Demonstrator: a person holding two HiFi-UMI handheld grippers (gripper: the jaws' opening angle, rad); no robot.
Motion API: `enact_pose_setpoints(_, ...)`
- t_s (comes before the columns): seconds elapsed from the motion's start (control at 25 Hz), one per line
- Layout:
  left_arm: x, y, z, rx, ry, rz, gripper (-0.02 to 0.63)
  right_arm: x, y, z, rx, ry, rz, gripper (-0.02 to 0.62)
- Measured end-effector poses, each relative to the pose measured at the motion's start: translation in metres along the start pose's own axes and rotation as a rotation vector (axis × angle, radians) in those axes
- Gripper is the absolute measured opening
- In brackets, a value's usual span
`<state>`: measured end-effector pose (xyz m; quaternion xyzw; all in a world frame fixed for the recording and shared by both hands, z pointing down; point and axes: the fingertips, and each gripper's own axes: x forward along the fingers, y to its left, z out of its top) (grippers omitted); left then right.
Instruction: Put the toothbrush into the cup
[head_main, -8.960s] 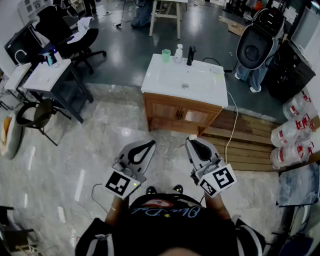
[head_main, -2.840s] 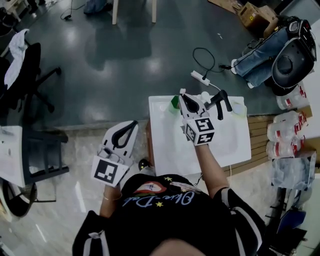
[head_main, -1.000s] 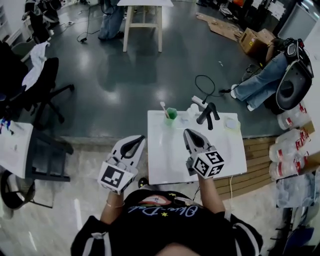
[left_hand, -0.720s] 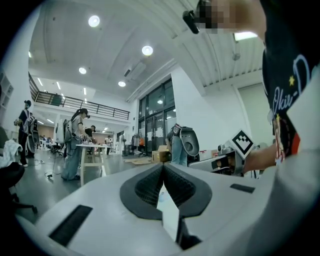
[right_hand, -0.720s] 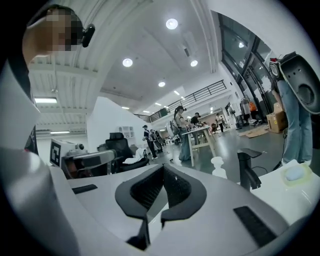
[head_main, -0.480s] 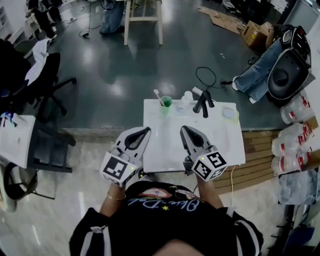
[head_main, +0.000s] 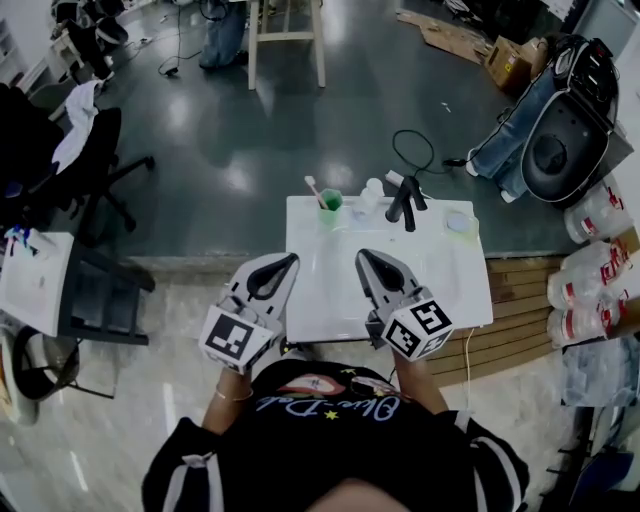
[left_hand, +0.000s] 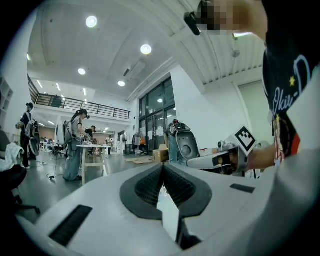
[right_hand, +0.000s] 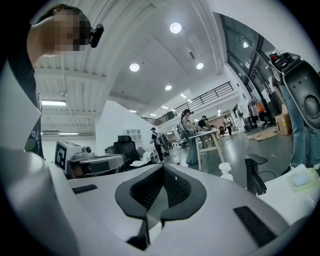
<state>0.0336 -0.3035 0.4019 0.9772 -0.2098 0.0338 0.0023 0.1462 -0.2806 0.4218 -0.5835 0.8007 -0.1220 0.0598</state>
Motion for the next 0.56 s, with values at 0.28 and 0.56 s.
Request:
enact_pose_setpoints(0.28,0.0,0.0001,0.0027,0.005,-0.005,0.007,-0.002,0.0032,0.0026,0.0008,-0.001,0.005,0.017,0.0)
enact_pose_setpoints(0.56,-0.0037,0.0044,0.003,0.001,-0.004,0.024,-0.002,0.0081,0.0057,0.0014,-0.002,0.009,0.029,0.0)
